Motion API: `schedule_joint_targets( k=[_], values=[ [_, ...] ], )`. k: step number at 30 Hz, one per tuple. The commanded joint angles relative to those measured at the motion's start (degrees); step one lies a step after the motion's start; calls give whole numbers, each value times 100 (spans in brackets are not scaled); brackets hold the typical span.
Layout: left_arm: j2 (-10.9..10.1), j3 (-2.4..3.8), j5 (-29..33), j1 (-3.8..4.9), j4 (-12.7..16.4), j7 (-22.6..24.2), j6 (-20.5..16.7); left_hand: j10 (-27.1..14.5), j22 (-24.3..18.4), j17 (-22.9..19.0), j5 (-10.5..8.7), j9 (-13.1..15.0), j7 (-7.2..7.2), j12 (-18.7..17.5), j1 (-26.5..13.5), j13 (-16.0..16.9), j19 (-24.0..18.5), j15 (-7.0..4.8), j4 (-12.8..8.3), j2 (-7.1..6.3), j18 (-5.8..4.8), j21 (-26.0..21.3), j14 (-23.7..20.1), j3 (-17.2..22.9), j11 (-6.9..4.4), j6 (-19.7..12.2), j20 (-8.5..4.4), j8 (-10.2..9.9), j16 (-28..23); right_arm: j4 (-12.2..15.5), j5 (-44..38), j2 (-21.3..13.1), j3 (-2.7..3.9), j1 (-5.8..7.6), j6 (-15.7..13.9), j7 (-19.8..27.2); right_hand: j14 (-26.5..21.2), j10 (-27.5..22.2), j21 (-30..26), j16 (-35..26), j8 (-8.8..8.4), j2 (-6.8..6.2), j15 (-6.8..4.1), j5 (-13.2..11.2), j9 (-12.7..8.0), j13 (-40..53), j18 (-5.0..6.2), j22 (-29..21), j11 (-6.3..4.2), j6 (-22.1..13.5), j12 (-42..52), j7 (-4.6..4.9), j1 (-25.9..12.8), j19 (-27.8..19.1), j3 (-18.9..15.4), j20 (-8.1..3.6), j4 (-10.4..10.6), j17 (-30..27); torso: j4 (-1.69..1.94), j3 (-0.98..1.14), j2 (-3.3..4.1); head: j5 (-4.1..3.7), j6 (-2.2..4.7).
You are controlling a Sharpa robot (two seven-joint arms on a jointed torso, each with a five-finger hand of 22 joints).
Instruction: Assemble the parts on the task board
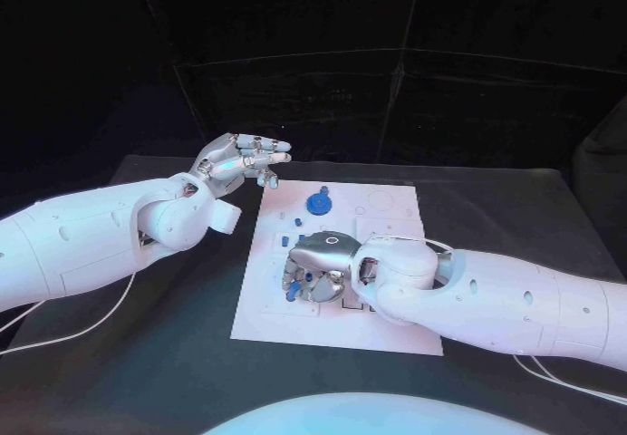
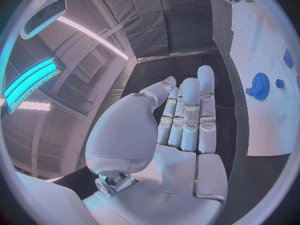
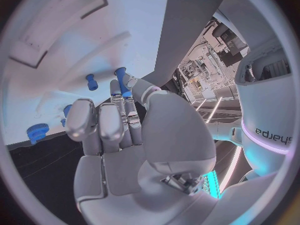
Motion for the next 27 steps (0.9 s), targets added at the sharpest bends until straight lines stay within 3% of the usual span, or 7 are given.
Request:
schedule_joint_targets(
  k=[1,13,18,27],
  values=[
    [7,5,20,9,4,37,41,-43,-8,-10,21,-7,27,25,41,-6,14,3,-33,-3,81,-40,-49,-2,-7,-10,-25,20,-28,14,-137,12,1,6,155,-93,48,7,-9,-4,12,6,13,18,5,-2,-77,-4,27,-8,-20,39,-41,-6,23,20,13,-8,-1,-3,-2,-1,-2],
    [5,5,20,9,8,23,53,-43,-8,-10,21,-7,27,25,41,-6,14,3,-33,-3,81,-40,-49,-2,-7,-10,-25,20,-28,64,-853,83,-2,-7,19,-306,28,-33,-35,-30,-40,-105,29,56,-14,-9,-65,-60,47,-80,-102,58,-151,-58,-43,36,32,-73,4,-4,-2,4,1],
    [2,5,20,9,8,18,56,-48,-9,-13,19,-8,31,24,39,-7,14,4,-35,-5,80,-41,-49,-6,-4,-15,-25,18,-28,103,-1025,92,-56,-10,-15,-297,15,-234,-70,-45,-72,-279,93,236,-57,-43,-55,-127,122,-298,-228,121,-332,-111,-146,83,97,-119,-3,-4,-3,-2,3],
    [2,5,20,9,4,-1,61,-48,-9,-13,19,-8,31,24,39,-7,14,4,-35,-5,80,-41,-49,-6,-4,-15,-25,18,-28,98,-974,103,-94,-11,-126,-142,18,-270,-78,-19,-71,-441,100,423,-66,-34,-49,-137,126,-468,-185,105,-475,-117,-316,106,168,-98,-2,-2,-3,-15,9]
  ],
)
